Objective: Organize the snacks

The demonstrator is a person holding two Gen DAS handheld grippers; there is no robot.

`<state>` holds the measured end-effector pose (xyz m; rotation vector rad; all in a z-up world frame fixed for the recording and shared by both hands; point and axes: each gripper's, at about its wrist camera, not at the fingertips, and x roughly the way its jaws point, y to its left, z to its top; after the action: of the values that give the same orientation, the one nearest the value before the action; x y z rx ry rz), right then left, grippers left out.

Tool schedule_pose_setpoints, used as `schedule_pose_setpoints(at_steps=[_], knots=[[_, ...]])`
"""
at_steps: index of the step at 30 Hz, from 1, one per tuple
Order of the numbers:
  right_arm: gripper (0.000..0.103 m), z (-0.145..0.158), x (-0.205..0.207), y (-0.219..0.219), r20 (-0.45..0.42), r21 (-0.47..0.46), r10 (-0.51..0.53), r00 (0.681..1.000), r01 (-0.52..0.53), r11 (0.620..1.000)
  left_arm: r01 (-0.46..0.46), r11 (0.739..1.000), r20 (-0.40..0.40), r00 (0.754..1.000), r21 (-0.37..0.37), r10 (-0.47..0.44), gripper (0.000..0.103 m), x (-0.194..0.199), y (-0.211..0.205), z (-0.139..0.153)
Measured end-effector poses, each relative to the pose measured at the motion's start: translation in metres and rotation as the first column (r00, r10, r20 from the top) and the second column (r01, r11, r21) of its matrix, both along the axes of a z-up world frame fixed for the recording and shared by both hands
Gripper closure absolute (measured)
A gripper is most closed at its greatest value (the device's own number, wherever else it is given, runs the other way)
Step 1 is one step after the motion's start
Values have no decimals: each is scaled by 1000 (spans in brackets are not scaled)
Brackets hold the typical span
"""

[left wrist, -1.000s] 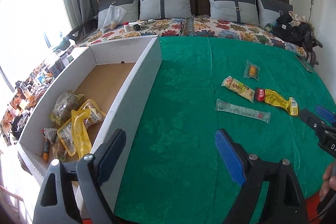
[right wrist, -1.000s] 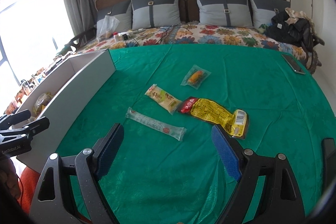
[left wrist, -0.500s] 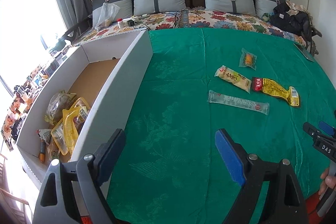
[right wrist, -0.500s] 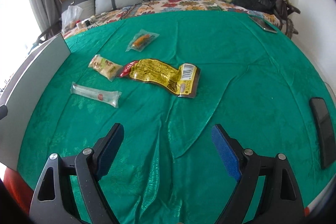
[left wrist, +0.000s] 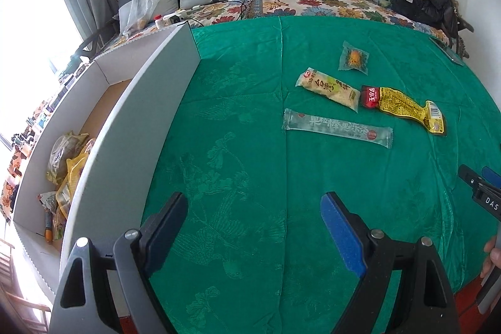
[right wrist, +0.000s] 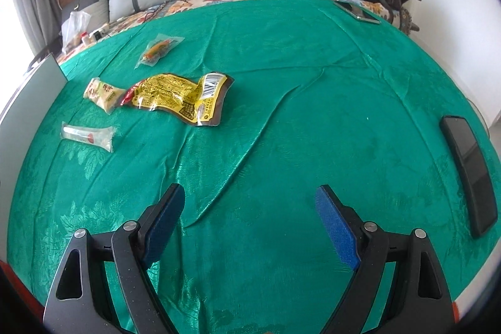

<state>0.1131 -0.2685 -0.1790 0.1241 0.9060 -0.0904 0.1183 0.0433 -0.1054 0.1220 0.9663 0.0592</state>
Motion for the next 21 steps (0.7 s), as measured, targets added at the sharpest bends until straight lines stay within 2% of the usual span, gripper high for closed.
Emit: schedule_pose_setpoints(at_steps=[18, 20, 21], knots=[[15, -12, 22, -43, -14, -23, -87, 996, 87, 996, 44, 998, -50, 998, 51, -41, 17, 17, -22, -24], [15, -13, 23, -44, -12, -35, -85, 996, 85, 996, 49, 998, -74, 996, 33, -46, 16, 19, -22, -31], [15, -13, 24, -44, -10, -41, -84, 996, 83, 996, 53, 999, -102, 993, -4, -53, 15, 22, -20, -36]])
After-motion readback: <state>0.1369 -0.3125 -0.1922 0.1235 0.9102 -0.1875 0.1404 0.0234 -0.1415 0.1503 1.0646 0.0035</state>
